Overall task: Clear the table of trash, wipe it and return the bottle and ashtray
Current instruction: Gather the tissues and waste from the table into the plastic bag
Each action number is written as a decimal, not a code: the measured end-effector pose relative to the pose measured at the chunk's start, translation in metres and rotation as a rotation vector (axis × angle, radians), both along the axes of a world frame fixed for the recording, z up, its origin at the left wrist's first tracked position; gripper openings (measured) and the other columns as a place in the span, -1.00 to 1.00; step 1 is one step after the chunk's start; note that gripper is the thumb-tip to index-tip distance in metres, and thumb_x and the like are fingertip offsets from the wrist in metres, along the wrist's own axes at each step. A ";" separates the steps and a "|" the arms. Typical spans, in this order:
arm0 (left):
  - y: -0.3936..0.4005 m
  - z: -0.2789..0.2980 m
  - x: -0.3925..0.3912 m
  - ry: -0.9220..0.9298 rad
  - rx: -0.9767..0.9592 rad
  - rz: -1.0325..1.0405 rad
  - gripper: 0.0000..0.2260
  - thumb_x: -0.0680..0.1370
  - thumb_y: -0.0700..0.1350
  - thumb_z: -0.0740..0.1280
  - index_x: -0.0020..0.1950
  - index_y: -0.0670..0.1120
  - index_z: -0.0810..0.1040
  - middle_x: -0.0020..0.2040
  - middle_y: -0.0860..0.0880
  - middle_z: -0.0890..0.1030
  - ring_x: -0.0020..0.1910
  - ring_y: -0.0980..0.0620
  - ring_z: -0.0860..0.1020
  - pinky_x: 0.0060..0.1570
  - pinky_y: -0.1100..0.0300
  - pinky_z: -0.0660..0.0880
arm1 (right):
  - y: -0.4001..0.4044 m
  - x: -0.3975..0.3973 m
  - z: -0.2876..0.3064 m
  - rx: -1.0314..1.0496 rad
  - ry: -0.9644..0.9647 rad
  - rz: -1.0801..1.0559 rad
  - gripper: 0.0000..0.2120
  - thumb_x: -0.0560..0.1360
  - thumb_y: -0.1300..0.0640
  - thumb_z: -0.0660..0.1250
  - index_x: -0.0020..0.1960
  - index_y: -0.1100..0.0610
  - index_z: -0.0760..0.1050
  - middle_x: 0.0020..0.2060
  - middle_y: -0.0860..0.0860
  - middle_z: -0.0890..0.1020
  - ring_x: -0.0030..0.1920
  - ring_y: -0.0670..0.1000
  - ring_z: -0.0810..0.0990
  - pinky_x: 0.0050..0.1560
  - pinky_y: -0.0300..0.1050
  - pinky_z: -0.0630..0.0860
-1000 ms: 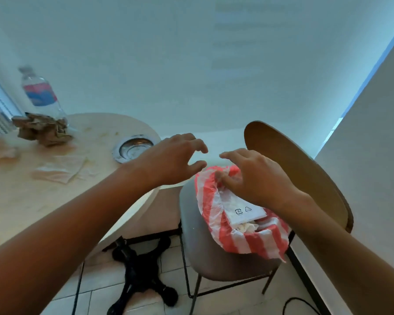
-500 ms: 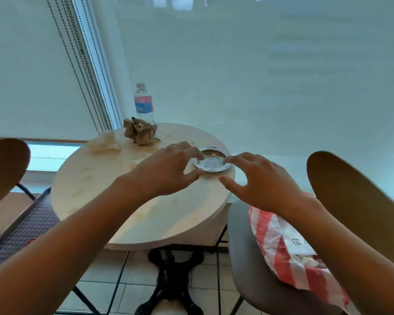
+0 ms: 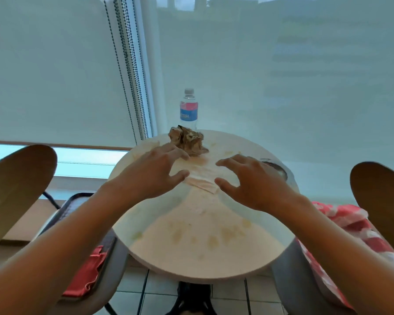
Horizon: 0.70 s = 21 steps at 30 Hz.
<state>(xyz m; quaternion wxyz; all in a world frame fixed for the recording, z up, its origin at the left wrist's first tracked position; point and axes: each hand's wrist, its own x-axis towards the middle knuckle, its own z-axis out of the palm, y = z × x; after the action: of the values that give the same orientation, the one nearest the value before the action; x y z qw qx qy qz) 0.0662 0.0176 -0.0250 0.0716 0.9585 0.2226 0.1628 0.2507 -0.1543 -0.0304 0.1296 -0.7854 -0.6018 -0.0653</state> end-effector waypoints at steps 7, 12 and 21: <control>0.054 -0.021 -0.023 -0.022 -0.026 0.037 -0.62 0.51 0.17 0.31 0.27 0.05 0.53 0.32 0.01 0.48 0.34 -0.03 0.47 0.33 -0.05 0.42 | 0.047 -0.012 -0.019 -0.089 0.001 0.002 -0.53 0.58 -0.27 0.20 0.44 -0.14 0.39 0.35 -0.10 0.53 0.25 0.01 0.56 0.17 0.01 0.55; 0.081 -0.030 -0.022 -0.110 -0.050 0.118 -0.57 0.51 0.17 0.35 0.33 0.02 0.49 0.29 0.01 0.46 0.29 -0.08 0.48 0.31 -0.06 0.43 | 0.069 -0.009 -0.030 -0.126 0.019 0.031 -0.54 0.59 -0.24 0.22 0.45 -0.14 0.38 0.39 -0.10 0.50 0.30 0.02 0.52 0.19 -0.03 0.48; 0.112 -0.044 0.000 0.066 -0.212 0.288 -0.25 0.43 0.38 0.34 0.53 0.19 0.17 0.51 0.00 0.18 0.48 -0.19 0.21 0.38 -0.14 0.29 | 0.090 -0.003 -0.038 -0.101 -0.008 0.089 -0.68 0.64 -0.03 0.21 0.38 -0.13 0.46 0.22 -0.08 0.60 0.17 0.05 0.55 0.05 -0.04 0.52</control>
<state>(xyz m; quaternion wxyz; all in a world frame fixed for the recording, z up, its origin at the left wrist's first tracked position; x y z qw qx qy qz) 0.0663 0.1296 -0.0688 0.1407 0.9086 0.3758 0.1157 0.2477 -0.0644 -0.0689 0.0904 -0.7630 -0.6393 -0.0322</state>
